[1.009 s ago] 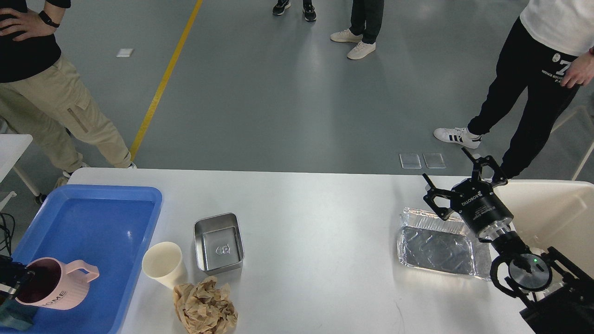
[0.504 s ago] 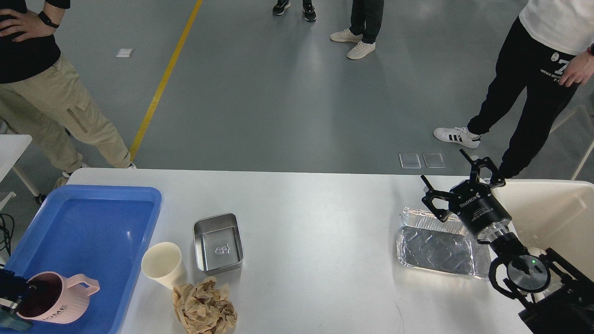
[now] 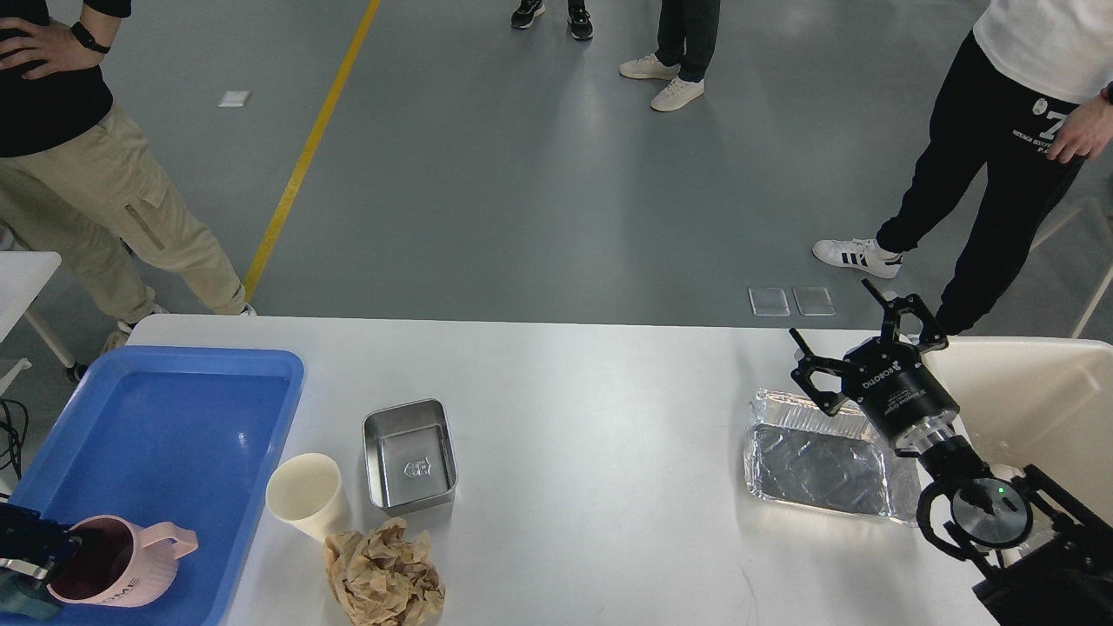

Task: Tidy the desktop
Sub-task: 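Lower the pink mug into the blue tray and release it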

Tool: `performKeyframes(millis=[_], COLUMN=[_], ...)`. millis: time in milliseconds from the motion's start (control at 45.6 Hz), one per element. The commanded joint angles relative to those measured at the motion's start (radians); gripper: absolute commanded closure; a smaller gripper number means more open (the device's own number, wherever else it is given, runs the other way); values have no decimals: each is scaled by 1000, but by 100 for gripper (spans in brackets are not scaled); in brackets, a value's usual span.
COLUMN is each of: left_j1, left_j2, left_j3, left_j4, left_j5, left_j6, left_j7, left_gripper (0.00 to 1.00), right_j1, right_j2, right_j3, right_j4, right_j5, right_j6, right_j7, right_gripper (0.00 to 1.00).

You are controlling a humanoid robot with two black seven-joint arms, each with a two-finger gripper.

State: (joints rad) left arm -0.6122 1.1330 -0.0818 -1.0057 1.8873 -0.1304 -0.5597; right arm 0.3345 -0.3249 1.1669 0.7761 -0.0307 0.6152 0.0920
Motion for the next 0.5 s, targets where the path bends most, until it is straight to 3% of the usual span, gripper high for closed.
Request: performKeyframes(millis=[0,132,263,439,482], left_j1=[0,-1,-4,-12,-14], left_j2=[-15,-19,-19,-24,-29], left_j3=[-6,-9,-10,-12,-12], left_j4=[7,7,7,6,-4], left_j5=[-2,-26,-62,-120,-148], left_j6=[0,0,-2,-3,-8], left_j7=[0,1,7,12,14], left_gripper=[84,58,47,13,9], right_j1=[0,0,-3,-3,-3], right_j2=[1,0,1,1,1], right_j3=[0,-1,-1,0,0], right_j4=[-1,-3,0,0,0], right_j5=[0,0,0,0,0], right_j6=[0,0,0,0,0], right_j7=[0,0,0,0,0], right_gripper=[0,0,0,0,0])
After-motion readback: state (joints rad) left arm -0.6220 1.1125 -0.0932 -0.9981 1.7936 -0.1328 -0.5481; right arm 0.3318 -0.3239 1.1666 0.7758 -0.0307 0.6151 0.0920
